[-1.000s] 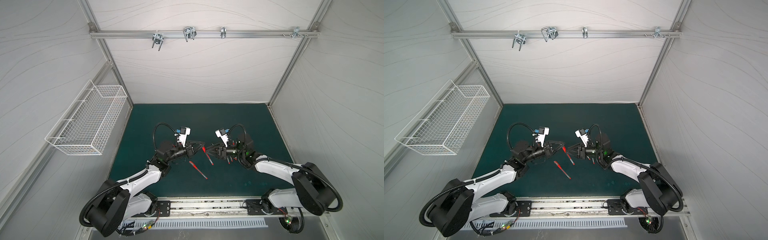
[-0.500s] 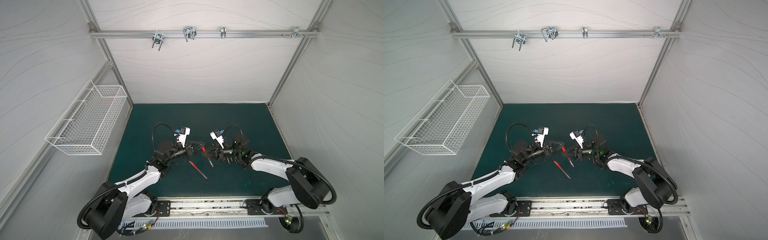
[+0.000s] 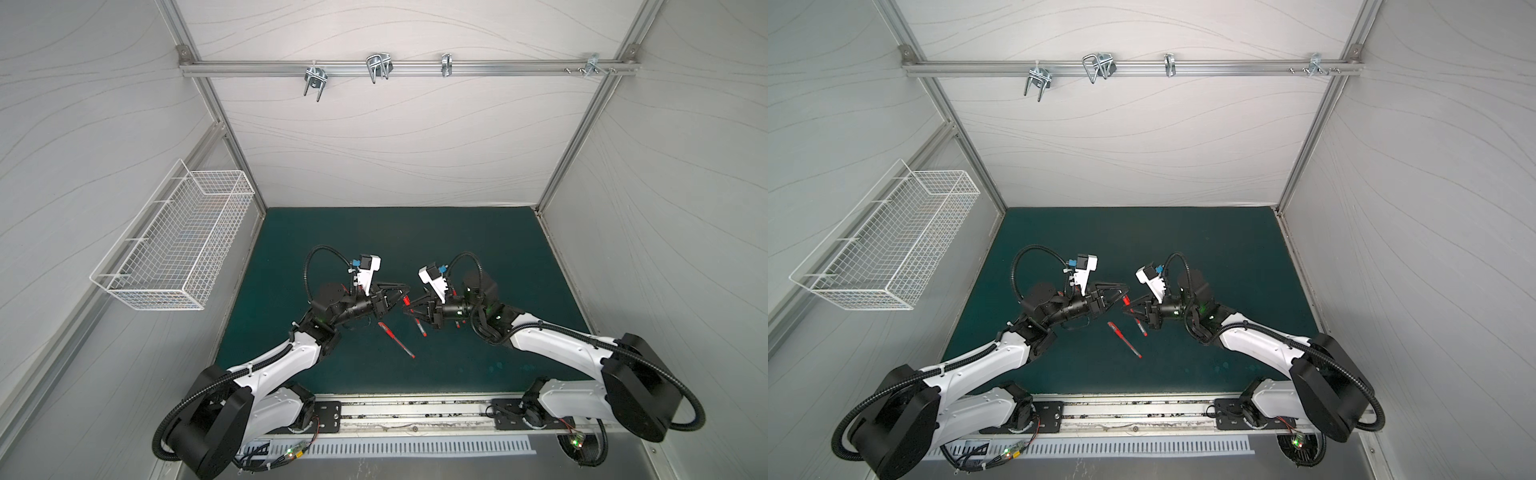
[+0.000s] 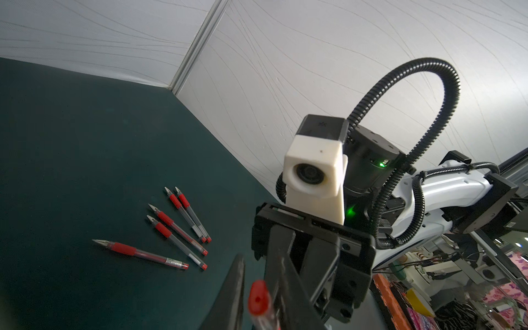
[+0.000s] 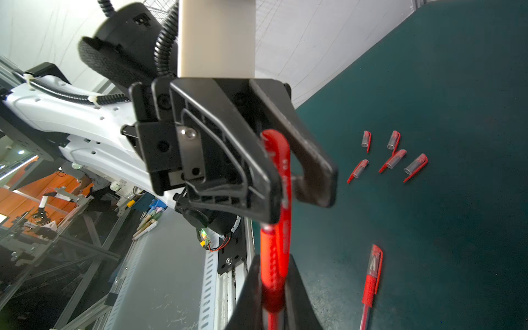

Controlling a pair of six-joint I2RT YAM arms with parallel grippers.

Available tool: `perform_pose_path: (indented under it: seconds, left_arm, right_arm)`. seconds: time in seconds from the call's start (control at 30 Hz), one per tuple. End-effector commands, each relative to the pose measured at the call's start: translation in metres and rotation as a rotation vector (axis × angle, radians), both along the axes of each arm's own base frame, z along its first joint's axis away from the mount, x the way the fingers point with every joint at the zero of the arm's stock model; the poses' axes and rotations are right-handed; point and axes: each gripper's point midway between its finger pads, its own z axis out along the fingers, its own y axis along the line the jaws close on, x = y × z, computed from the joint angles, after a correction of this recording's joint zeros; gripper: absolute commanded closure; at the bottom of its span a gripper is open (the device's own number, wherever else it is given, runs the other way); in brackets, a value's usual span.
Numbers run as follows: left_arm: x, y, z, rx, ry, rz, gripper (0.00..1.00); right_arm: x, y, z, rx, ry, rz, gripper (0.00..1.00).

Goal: Remove pen caps from pens
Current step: Open the pen cap on the pen.

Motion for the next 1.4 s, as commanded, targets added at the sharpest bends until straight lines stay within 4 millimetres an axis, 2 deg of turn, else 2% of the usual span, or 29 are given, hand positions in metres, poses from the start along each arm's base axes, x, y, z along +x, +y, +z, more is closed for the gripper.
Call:
perform_pose_path:
  seconds: [0.0,0.07,0.23,0.3,0.5,0.83,1.07,1.23,1.37]
  left_arm:
    - [0.0001,-0.0024,0.0212,-0.031,-0.071,-0.009,0.83]
    - [-0.0005,-0.0027,0.0211,-0.030,-0.071,-0.012,0.90]
    - [-0.0003,-0.0026,0.0209,-0.029,-0.069,-0.011,0.98]
    - [-0.0002,-0.0026,0.0202,-0.027,-0.066,-0.012,0.97]
    - [-0.0001,-0.0052,0.0188,-0.026,-0.058,-0.024,0.84]
    - [0.0001,-0.0077,0.0168,-0.022,-0.049,-0.032,0.83]
    - [0.0003,-0.0080,0.0156,-0.020,-0.044,-0.034,0.85]
    - [0.0002,-0.0074,0.0159,-0.019,-0.045,-0.031,1.00]
    - [0.0024,-0.0051,0.0147,-0.015,-0.039,-0.008,1.00]
  right_arm:
    - [0.0034,0.0016,0.0039,-0.013,-0.036,-0.017,1.00]
    - [0.0030,0.0020,0.0034,-0.014,-0.035,-0.016,1.00]
    - [0.0030,0.0015,0.0040,-0.014,-0.037,-0.020,1.00]
    - [0.0027,0.0013,0.0045,-0.014,-0.040,-0.021,1.00]
    - [0.0021,0.0001,0.0068,-0.009,-0.044,-0.021,1.00]
    - [0.0016,-0.0008,0.0089,-0.005,-0.051,-0.024,1.00]
    - [0.0020,-0.0015,0.0097,-0.004,-0.053,-0.028,1.00]
    - [0.0022,-0.0017,0.0088,-0.006,-0.051,-0.030,1.00]
    - [0.0038,-0.0021,0.0077,-0.012,-0.056,-0.041,1.00]
